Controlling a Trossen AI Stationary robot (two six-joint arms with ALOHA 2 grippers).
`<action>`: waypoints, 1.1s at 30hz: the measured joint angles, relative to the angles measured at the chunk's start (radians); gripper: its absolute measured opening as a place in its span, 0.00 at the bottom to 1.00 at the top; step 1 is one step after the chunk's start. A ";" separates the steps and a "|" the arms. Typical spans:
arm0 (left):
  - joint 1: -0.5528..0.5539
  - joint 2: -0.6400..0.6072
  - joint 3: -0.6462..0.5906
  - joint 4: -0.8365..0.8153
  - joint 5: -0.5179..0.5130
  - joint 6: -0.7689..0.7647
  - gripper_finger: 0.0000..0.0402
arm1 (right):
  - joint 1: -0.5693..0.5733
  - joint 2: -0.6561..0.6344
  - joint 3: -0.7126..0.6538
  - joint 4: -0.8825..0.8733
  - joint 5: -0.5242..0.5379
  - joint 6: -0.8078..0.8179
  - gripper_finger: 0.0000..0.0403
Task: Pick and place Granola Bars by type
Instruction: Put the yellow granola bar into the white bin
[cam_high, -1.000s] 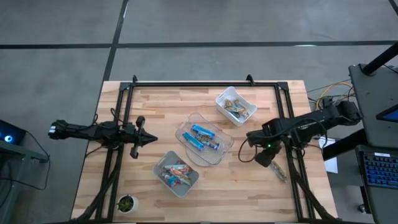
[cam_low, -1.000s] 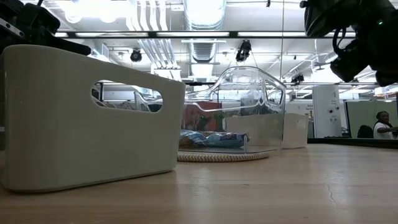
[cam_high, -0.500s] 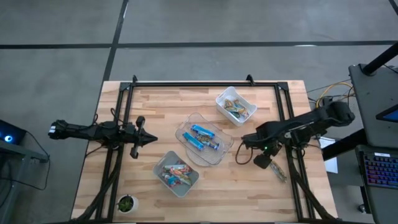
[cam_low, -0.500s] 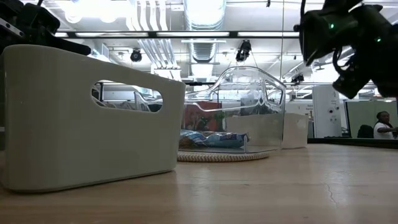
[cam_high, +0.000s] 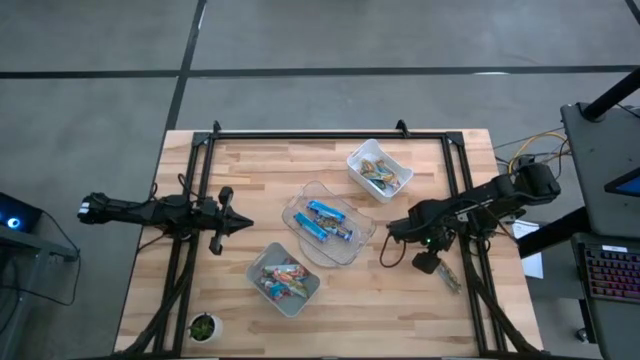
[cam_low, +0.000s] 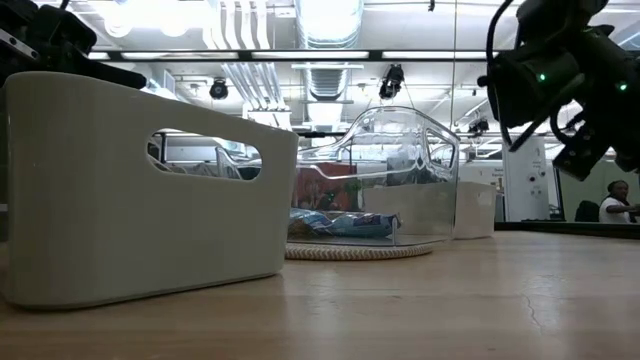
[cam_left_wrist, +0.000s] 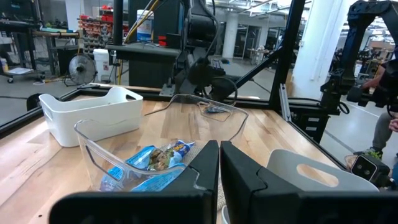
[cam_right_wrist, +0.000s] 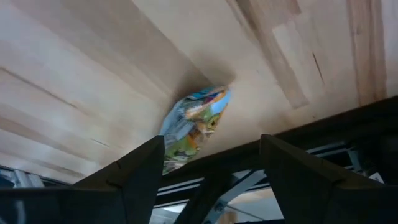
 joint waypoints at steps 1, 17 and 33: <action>0.000 0.000 0.000 0.000 0.000 0.000 0.00 | 0.000 0.000 -0.006 0.001 0.000 0.000 0.63; 0.000 0.000 0.000 0.000 0.000 0.000 0.00 | 0.002 0.010 -0.038 0.058 -0.021 0.010 0.62; 0.000 0.000 0.000 0.000 0.000 0.000 0.00 | 0.016 0.057 -0.071 0.122 -0.050 0.030 0.60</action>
